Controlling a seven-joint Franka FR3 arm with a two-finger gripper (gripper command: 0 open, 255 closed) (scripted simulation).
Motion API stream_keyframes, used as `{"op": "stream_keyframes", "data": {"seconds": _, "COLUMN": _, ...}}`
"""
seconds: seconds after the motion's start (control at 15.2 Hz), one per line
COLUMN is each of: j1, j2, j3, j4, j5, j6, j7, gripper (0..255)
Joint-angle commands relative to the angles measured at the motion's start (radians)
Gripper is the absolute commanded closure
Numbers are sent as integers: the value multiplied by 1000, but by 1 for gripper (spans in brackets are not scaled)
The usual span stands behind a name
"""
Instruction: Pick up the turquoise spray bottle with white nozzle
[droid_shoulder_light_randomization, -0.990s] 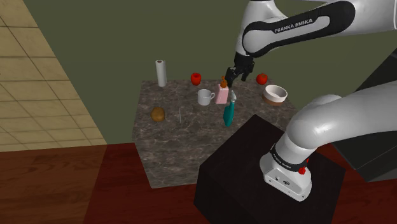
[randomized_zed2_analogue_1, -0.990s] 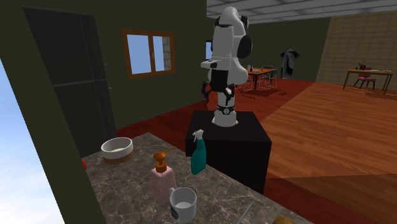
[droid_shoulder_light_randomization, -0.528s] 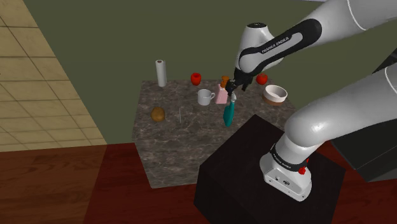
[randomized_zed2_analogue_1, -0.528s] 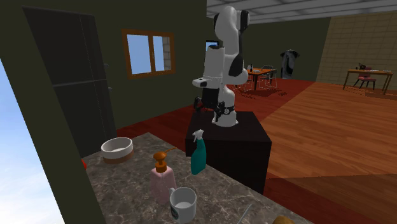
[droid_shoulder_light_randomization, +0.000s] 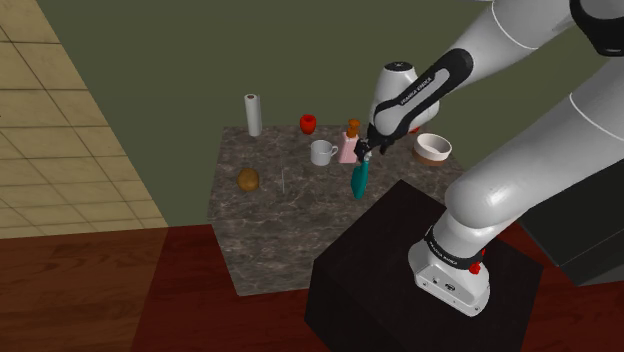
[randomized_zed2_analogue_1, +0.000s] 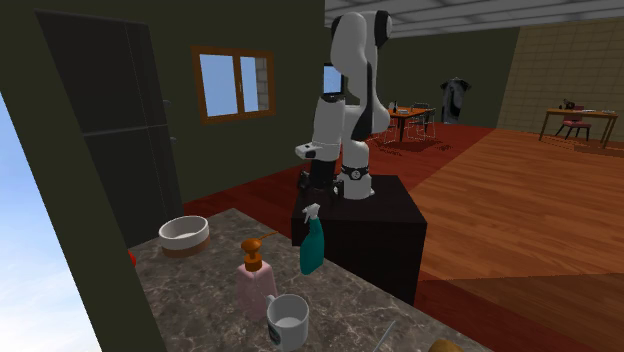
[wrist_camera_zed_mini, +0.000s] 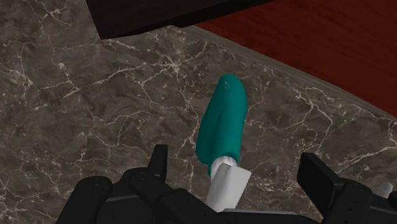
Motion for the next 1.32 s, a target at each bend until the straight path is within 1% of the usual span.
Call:
{"op": "stream_keyframes", "data": {"seconds": 0.0, "j1": -6, "j2": 37, "j3": 3, "j4": -3, "j5": -13, "j6": 40, "j7": 13, "gripper": 0}}
{"op": "stream_keyframes", "data": {"seconds": 0.13, "j1": -11, "j2": 66, "j3": 4, "j4": -4, "j5": -25, "j6": 70, "j7": 24, "gripper": 0}}
{"op": "stream_keyframes", "data": {"seconds": 0.2, "j1": -11, "j2": 66, "j3": 4, "j4": -4, "j5": -25, "j6": 70, "j7": 24, "gripper": 0}}
{"op": "stream_keyframes", "data": {"seconds": 0.26, "j1": -12, "j2": 63, "j3": 3, "j4": -6, "j5": -26, "j6": 70, "j7": 23, "gripper": 255}}
{"op": "stream_keyframes", "data": {"seconds": 0.86, "j1": -11, "j2": 66, "j3": 4, "j4": -4, "j5": -25, "j6": 70, "j7": 24, "gripper": 255}}
{"op": "stream_keyframes", "data": {"seconds": 1.25, "j1": 6, "j2": -41, "j3": -1, "j4": 4, "j5": 13, "j6": -45, "j7": -11, "gripper": 255}}
